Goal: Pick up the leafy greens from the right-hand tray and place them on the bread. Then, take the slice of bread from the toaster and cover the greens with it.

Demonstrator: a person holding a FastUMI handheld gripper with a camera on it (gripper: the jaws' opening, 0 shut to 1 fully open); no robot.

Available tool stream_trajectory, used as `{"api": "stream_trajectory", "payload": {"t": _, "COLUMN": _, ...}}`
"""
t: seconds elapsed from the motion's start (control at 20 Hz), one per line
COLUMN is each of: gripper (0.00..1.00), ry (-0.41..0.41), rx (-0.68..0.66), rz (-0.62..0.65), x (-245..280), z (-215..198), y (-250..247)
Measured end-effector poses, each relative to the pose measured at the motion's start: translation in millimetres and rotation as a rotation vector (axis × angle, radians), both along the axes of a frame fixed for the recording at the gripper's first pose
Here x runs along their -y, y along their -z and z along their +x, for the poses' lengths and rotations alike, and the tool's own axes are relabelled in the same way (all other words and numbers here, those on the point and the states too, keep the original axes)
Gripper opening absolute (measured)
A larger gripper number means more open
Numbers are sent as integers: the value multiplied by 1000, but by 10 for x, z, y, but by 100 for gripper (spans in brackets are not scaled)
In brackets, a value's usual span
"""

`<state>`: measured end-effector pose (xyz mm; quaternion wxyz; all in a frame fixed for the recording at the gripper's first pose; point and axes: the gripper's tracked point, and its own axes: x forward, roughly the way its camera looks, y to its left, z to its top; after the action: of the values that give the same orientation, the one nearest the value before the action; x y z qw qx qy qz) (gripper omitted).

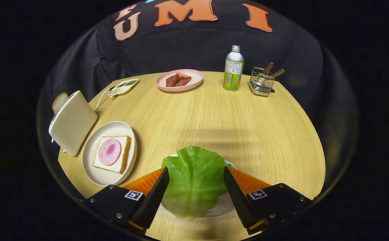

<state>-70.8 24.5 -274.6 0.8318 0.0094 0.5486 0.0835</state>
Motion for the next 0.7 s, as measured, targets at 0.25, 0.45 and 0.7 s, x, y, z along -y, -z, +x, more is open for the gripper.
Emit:
{"api": "stream_trajectory", "payload": {"t": 0.25, "gripper": 98, "ry": -5, "rx": -75, "rz": -42, "x": -2, "z": -116, "y": 233}}
{"api": "stream_trajectory", "payload": {"t": 0.45, "gripper": 89, "ry": 14, "rx": -87, "rz": -40, "x": -1, "z": -132, "y": 282}}
{"api": "stream_trajectory", "payload": {"t": 0.7, "gripper": 63, "ry": -29, "rx": -51, "rz": -43, "x": -110, "z": -141, "y": 266}}
